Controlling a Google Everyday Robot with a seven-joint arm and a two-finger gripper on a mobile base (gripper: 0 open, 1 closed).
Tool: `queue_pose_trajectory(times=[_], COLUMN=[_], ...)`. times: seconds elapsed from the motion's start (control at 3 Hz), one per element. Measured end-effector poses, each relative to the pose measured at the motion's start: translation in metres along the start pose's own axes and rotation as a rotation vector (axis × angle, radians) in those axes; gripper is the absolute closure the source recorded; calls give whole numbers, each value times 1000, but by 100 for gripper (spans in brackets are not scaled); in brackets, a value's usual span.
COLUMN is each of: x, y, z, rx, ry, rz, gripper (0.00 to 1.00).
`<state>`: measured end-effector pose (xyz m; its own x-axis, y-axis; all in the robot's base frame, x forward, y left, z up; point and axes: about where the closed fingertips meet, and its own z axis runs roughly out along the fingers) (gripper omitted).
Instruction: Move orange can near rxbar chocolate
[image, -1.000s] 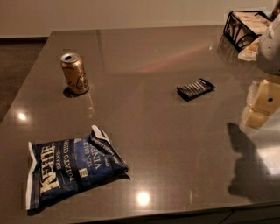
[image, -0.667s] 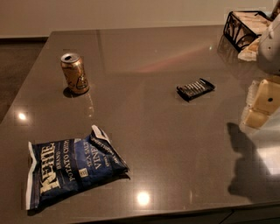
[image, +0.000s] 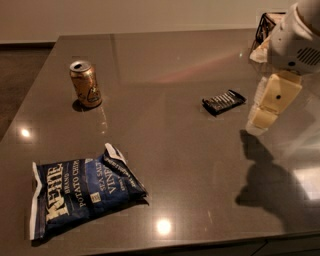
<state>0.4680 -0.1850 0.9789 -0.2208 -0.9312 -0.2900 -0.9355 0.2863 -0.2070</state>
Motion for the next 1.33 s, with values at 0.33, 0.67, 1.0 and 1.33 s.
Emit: queue_pose_trajectory(times=[0.33, 0.67, 1.0, 1.33], x=[-39, -79, -125, -168], y=[-15, -27, -41, -55], z=[19, 42, 69, 95], rx=[-18, -7, 5, 3], ry=[-57, -110, -171, -221], rz=[-1, 10, 35, 63], gripper=[0, 0, 0, 0])
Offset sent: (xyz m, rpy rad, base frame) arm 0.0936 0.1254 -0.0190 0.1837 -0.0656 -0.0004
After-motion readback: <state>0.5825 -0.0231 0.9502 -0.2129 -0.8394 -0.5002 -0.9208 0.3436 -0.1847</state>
